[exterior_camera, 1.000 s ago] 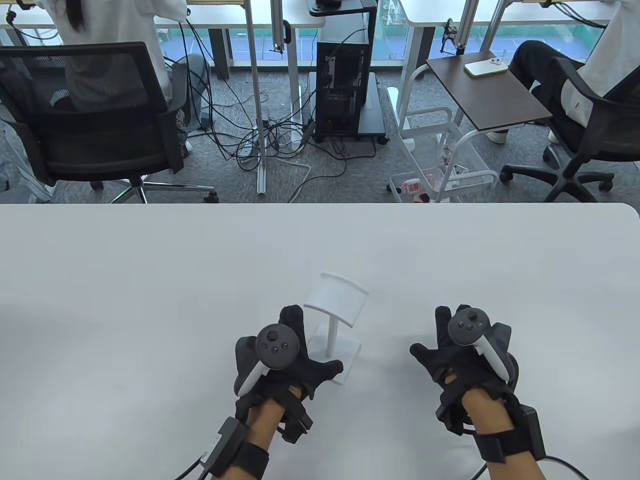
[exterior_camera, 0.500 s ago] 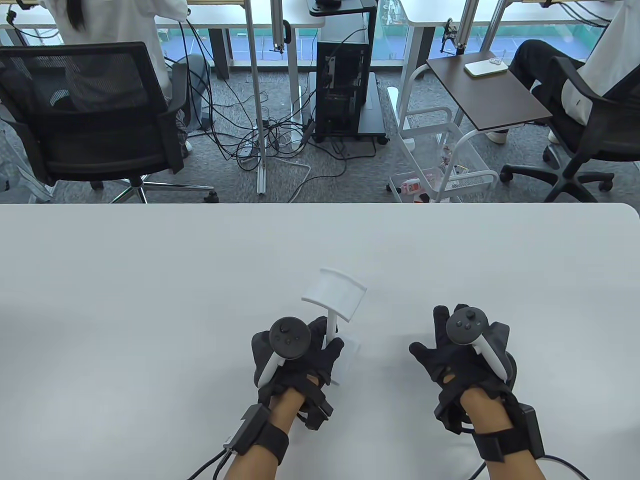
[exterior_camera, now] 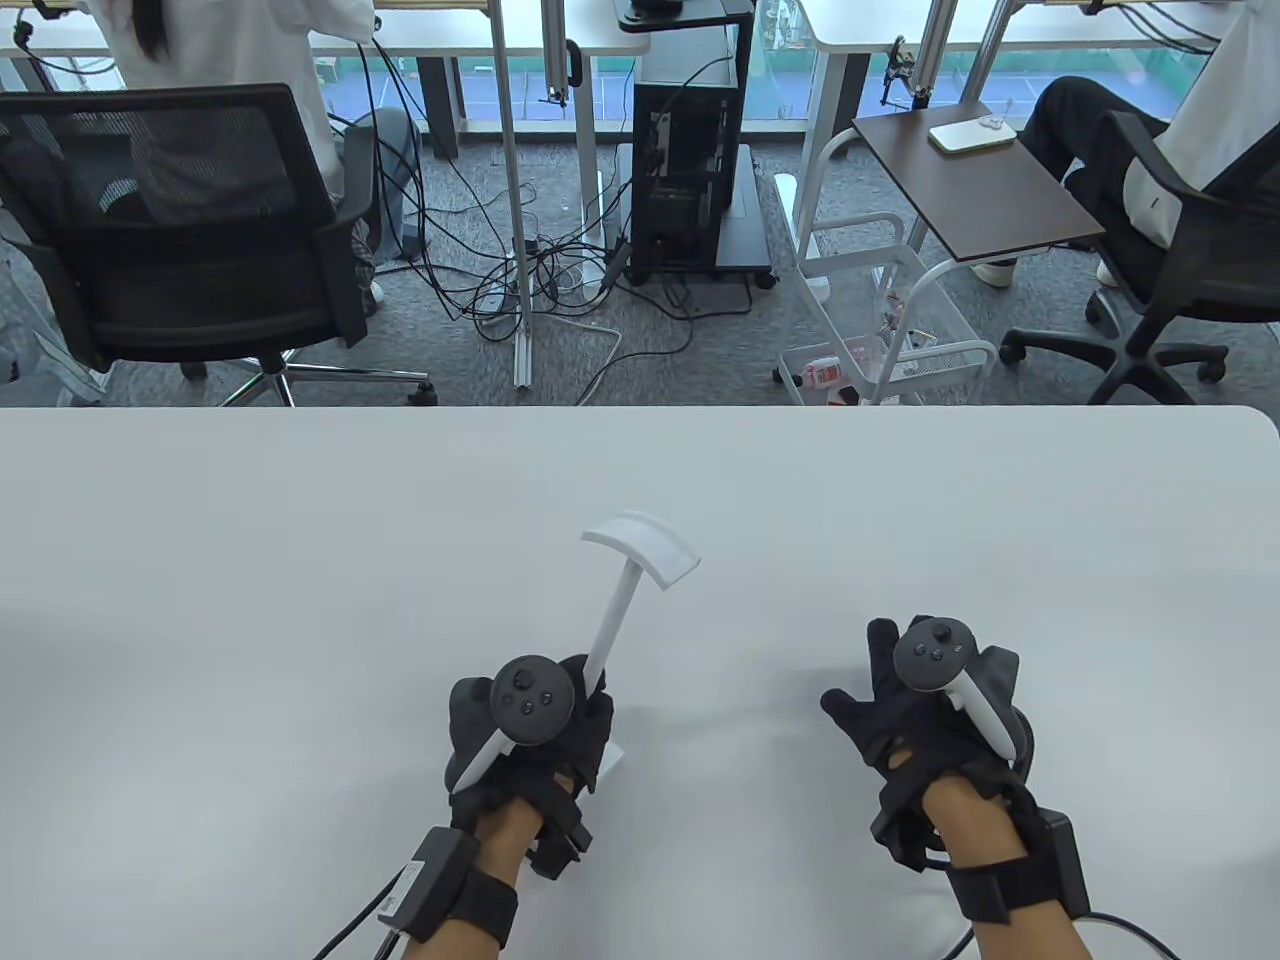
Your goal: Separate headphone stand from headphone stand base
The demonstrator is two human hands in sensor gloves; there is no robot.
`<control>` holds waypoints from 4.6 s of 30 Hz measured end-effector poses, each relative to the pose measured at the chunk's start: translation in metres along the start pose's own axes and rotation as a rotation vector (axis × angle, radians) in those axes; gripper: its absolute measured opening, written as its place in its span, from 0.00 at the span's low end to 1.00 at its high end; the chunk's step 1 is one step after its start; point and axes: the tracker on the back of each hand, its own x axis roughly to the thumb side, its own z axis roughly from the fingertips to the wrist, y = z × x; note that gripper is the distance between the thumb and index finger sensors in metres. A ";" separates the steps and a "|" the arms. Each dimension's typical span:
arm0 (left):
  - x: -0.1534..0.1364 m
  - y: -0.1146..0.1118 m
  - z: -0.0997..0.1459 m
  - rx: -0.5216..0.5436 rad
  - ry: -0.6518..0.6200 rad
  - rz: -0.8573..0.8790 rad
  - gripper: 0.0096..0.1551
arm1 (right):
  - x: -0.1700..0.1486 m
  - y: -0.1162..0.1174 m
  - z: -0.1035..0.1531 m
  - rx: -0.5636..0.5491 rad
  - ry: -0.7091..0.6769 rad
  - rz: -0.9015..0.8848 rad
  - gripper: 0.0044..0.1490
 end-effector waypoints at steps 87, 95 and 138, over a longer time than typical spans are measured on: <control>0.008 -0.023 0.042 -0.211 0.103 1.521 0.28 | 0.072 0.029 0.054 0.087 -0.331 -0.370 0.36; -0.036 0.020 0.042 0.161 0.232 0.647 0.34 | 0.049 0.006 0.043 0.029 -0.292 -0.420 0.37; -0.102 0.054 0.031 -0.053 0.635 -0.412 0.41 | 0.002 -0.026 0.028 -0.007 -0.179 -0.543 0.38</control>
